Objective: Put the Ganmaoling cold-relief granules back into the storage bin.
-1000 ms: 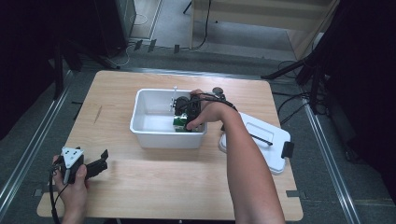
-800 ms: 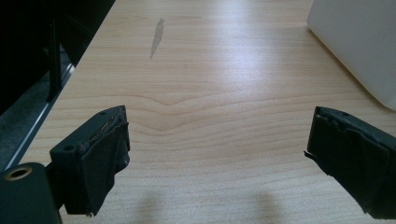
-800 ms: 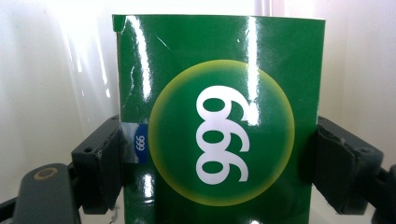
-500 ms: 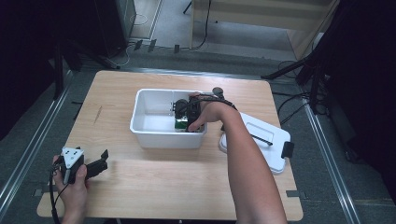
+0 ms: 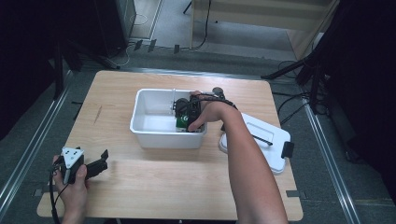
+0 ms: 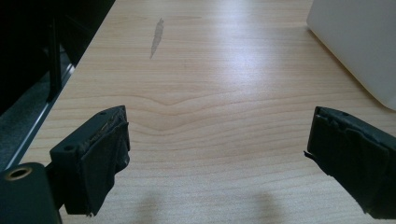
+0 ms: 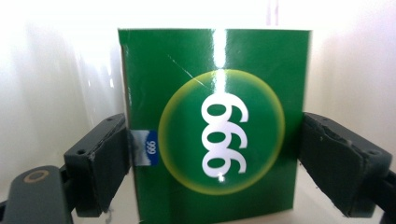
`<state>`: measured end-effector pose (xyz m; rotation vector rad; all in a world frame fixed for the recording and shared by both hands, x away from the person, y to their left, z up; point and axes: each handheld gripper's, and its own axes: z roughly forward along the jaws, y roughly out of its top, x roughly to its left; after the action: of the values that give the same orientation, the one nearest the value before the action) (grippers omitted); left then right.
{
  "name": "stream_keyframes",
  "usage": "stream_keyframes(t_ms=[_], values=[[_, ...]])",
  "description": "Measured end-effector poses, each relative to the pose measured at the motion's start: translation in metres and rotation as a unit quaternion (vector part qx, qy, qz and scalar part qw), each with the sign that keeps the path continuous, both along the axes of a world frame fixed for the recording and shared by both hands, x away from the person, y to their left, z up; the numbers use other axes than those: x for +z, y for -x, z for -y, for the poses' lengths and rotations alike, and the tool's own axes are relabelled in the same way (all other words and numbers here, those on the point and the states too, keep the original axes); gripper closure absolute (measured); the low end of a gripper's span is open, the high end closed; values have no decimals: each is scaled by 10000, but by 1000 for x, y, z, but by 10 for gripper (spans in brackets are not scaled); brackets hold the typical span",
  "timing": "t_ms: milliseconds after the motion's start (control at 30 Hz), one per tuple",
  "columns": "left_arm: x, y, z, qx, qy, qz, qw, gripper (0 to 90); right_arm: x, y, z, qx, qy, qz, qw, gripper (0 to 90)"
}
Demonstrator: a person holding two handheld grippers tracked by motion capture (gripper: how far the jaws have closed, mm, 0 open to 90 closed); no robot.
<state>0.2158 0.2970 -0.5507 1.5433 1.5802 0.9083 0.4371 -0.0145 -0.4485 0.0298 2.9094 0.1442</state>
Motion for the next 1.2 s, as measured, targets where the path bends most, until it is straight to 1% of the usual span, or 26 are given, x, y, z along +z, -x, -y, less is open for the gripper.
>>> stream_keyframes(t_ms=[33,67,167,200,267,300,333,367,467,567,633,700,733,800,933,1000,1033,1067,1200], values=[[0,0,0,4,3,2,10000,63,2,0,0,3,-18,3,10000,112],[0,0,0,2,6,2,10000,64,4,0,1,-18,-72,-74,9999,112],[0,0,0,2,8,7,10000,64,10,1,2,-107,-85,-26,9999,74],[0,0,0,1,6,5,10000,64,11,2,3,-155,-102,-62,9998,56],[0,0,0,0,5,3,10000,63,14,2,3,-97,-131,-28,9999,53],[0,0,0,0,4,4,10000,64,16,3,4,-146,-117,-14,9998,51],[0,0,0,-2,4,4,10000,63,17,4,4,-102,-140,16,9998,51],[0,0,0,2,10,11,10000,64,19,4,4,-128,-140,32,9998,51],[0,0,1,7,4,12,10000,64,26,5,6,-96,-243,87,9996,51],[0,0,1,13,-8,12,10000,64,36,8,9,-118,-277,152,9994,51],[0,0,1,4,-16,1,10000,63,42,9,11,-70,-326,203,9992,48],[0,-1,1,11,-16,-2,10000,63,50,11,14,-135,-394,214,9989,46],[0,-1,1,4,-18,-6,10000,64,53,12,15,-94,-446,226,9987,45],[0,-1,1,-7,-24,-7,10000,64,58,14,18,-113,-489,237,9985,43],[0,-1,1,1,-19,-7,10000,63,68,18,26,-147,-500,271,9983,37],[0,-1,1,-7,-31,-19,10000,64,73,20,30,-193,-552,281,9979,34],[0,-1,2,5,-30,-15,10000,63,75,21,32,-217,-582,273,9977,32],[0,-1,1,3,-31,-30,10000,63,77,21,35,-184,-606,281,9976,30],[0,-1,1,-2,-24,-23,10000,64,84,26,44,-262,-622,309,9972,25]])
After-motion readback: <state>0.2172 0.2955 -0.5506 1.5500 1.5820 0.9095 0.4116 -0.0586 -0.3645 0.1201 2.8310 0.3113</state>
